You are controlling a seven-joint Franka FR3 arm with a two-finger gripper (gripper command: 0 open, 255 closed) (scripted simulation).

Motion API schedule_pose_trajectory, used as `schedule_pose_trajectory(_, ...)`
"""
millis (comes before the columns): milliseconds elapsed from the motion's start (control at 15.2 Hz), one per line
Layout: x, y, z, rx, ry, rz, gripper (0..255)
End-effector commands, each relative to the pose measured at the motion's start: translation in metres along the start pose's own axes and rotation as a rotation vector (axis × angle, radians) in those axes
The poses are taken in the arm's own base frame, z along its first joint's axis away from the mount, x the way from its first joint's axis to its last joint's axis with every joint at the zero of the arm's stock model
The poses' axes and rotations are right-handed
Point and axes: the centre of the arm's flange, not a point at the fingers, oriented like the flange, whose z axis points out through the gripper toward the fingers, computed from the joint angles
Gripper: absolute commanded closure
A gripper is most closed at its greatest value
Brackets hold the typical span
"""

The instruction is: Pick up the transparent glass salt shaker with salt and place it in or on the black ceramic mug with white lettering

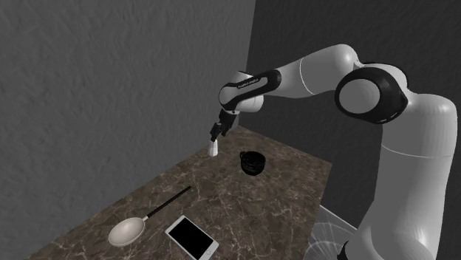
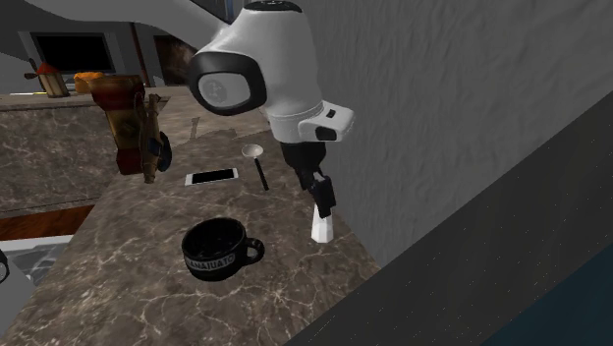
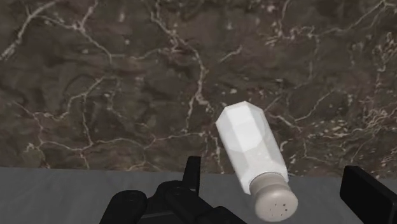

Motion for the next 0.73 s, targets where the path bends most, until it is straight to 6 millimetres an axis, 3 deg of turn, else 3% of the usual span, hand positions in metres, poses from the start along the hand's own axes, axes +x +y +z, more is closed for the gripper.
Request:
schedule_pose_trajectory(0,0.001,0.000,0.011,0.001,0.002,-0.001,0)
schedule_pose_trajectory(330,0.001,0.000,0.035,0.001,0.002,-0.001,0)
schedule_pose_trajectory(660,0.001,0.000,0.035,0.001,0.002,-0.001,0)
